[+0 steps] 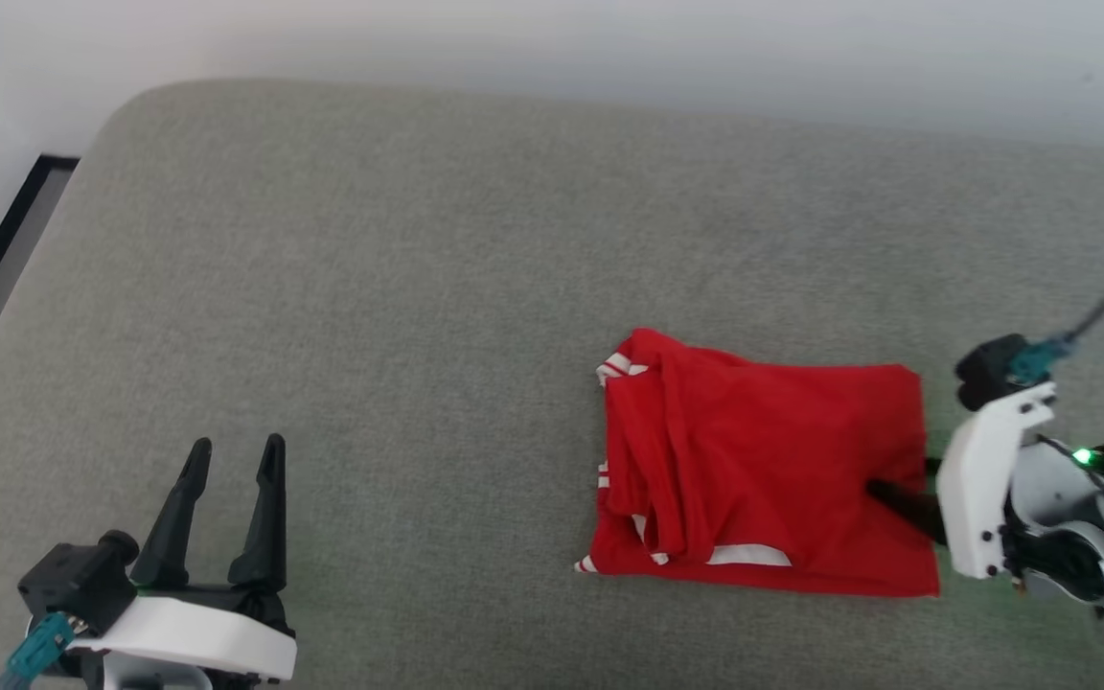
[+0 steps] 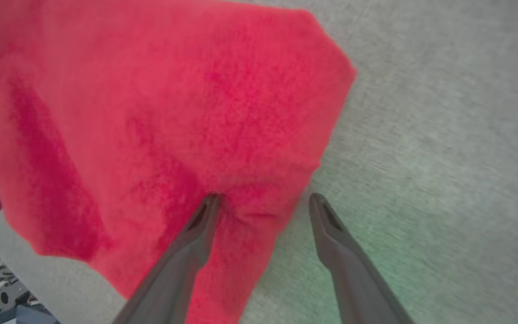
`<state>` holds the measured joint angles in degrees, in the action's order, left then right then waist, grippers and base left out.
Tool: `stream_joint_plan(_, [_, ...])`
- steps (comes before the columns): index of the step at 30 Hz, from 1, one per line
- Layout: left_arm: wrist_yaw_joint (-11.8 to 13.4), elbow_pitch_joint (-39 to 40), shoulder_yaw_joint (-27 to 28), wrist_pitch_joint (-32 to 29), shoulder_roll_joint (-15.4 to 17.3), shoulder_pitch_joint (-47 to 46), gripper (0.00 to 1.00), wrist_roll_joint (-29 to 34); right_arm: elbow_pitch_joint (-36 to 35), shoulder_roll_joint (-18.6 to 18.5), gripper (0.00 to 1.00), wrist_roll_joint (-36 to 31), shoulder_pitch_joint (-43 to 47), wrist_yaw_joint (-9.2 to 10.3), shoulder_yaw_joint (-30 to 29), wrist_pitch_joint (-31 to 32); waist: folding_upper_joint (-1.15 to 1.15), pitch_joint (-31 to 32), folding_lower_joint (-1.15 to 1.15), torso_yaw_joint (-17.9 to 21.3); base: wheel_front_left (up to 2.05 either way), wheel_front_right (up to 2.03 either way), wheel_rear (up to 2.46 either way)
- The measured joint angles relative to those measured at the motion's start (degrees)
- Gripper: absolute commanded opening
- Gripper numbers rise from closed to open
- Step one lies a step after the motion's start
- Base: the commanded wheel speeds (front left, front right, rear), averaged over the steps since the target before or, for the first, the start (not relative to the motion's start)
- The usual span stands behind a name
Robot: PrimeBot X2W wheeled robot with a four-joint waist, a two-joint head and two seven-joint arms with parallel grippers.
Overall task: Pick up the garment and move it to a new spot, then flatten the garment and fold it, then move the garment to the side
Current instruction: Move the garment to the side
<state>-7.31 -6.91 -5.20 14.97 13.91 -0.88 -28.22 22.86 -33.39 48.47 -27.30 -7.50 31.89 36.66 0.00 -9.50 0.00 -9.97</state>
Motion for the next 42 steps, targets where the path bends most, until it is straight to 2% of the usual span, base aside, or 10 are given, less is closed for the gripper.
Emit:
stream_joint_plan(7, [0.0, -0.62, -0.85, 0.0, -0.32, -1.5, 1.0, -0.45, 4.59, 1.71, 1.0, 0.9, -4.15, 0.0, 2.69, 6.71, 0.0, -1.71, 0.0, -1.29, 0.0, 0.0, 0.0])
stream_joint_plan(8, [0.0, -0.71, -0.88, 0.0, -0.32, -1.64, 1.0, -0.46, 5.14, 1.77, 0.46, 0.91, -4.68, 0.0, 3.14, 7.34, 0.0, -1.9, 0.0, -1.44, 0.0, 0.0, 0.0])
stream_joint_plan(9, [0.0, -0.79, -0.96, 0.0, -0.34, -1.7, 1.0, -0.47, 5.44, 1.88, 0.0, 0.98, -5.06, 0.0, 3.43, 7.69, 0.0, -2.07, 0.0, -1.55, 0.0, 0.0, 0.0])
stream_joint_plan(18, [0.0, -0.55, 0.3, 0.0, -0.26, -2.48, 1.0, -0.75, 6.04, 1.98, 0.0, 2.64, -6.87, -0.16, 2.49, 6.59, 0.0, -2.8, 0.0, -0.62, 0.0, 0.0, 0.0])
stream_joint_plan(26, [0.0, 1.11, 0.54, 0.0, 0.51, -4.1, 1.0, -0.26, 0.83, -2.64, 0.0, 1.78, -7.17, -0.15, 0.01, 4.61, 0.0, -2.86, 0.0, 2.2, 0.0, 0.0, 0.0])
stream_joint_plan(34, [0.0, 1.54, -3.07, 0.01, 1.42, -7.89, 1.0, 0.14, -1.75, -7.19, 0.0, 0.18, -8.17, -0.14, -4.54, 3.57, 0.0, -3.52, 0.0, 6.31, 0.0, 0.0, 0.0])
stream_joint_plan(42, [0.0, 1.6, -8.62, 0.01, 2.19, -13.63, 1.0, 0.96, -1.72, -10.57, 0.0, -4.28, -10.45, -0.14, -10.01, 0.77, 0.0, -5.52, 0.0, 11.2, 0.0, 0.0, 0.0])
